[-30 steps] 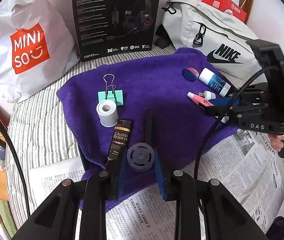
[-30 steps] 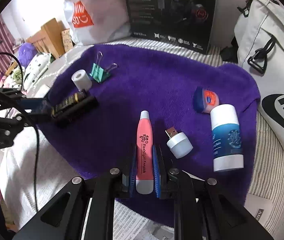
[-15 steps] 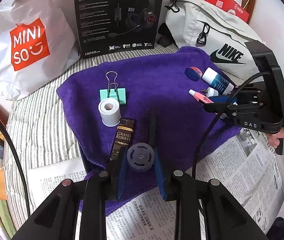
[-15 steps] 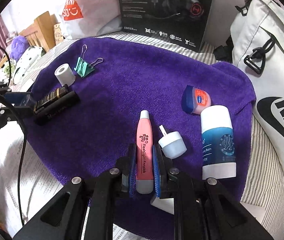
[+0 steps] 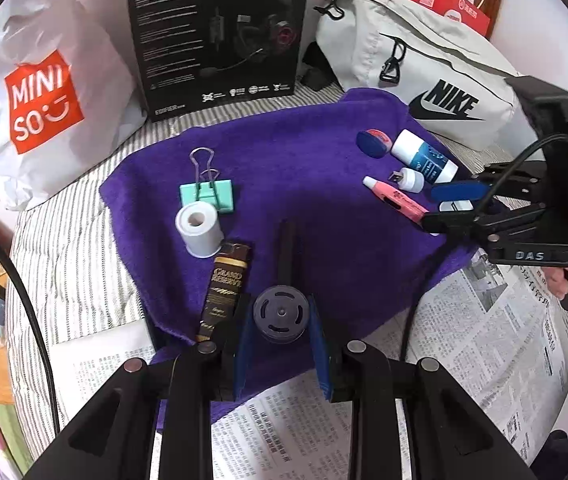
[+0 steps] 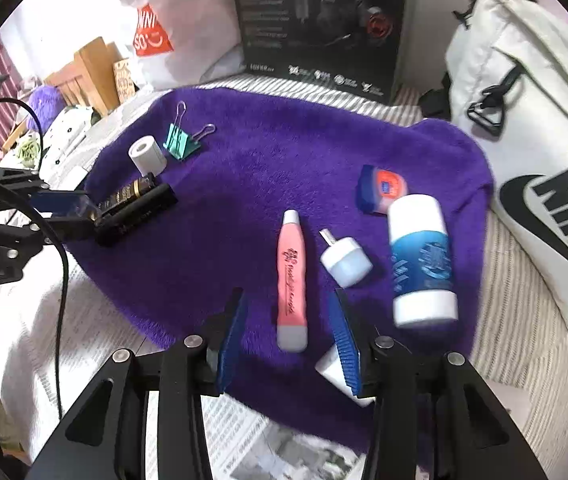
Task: Organize rigid objects
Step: 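Set the lid beside the marker while the right tool sets the highlighter by the USB light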
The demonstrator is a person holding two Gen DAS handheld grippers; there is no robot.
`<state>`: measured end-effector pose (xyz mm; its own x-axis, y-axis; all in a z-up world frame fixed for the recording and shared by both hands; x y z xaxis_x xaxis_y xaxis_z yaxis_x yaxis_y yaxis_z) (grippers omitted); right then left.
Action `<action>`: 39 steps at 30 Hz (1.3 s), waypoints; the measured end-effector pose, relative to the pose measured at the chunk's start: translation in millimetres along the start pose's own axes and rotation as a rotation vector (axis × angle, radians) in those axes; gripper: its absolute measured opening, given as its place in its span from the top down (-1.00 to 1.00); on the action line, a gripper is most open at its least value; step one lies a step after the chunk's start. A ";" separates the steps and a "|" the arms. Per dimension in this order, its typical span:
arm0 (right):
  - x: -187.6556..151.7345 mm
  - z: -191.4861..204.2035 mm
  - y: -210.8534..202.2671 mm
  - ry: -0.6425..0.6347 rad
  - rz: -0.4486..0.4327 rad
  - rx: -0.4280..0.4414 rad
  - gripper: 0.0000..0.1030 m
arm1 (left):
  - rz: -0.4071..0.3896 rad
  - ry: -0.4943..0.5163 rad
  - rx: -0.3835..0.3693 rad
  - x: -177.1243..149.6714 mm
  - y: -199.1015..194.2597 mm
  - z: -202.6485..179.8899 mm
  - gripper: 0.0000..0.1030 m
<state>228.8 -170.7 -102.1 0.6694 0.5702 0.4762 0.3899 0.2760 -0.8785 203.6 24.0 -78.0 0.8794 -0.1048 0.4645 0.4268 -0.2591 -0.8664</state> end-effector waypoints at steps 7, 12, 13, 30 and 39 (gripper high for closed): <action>-15.6 -8.3 -27.3 0.023 -0.046 -0.020 0.02 | 0.025 0.018 -0.018 3.9 15.1 -14.8 0.50; -27.8 -15.4 -37.0 0.049 -0.049 -0.044 -0.08 | 0.040 0.044 -0.034 8.3 24.5 -27.6 0.50; -29.2 -16.7 -36.8 0.055 -0.051 -0.041 -0.08 | 0.044 0.049 -0.036 9.3 26.4 -29.8 0.50; -44.0 -24.5 -27.9 0.103 -0.034 -0.015 -0.10 | 0.100 0.082 -0.016 18.3 50.5 -43.7 0.50; -46.1 -26.5 -27.5 0.127 -0.040 -0.007 -0.11 | 0.091 0.064 -0.011 16.5 49.3 -43.2 0.50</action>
<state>203.9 -225.1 -98.9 0.7280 0.4561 0.5119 0.4219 0.2906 -0.8588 230.0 -32.1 -105.2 0.8990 -0.1897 0.3948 0.3430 -0.2560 -0.9038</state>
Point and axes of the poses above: each gripper's, at about its wrist camera, not at the fingertips, and y roughly the way its jaws point, z to its left, x to its top, the point moved 1 cm from there along y, roughly the way its jaws point, and after that the axes turned 14 degrees about -y, right-handed, at the moved point
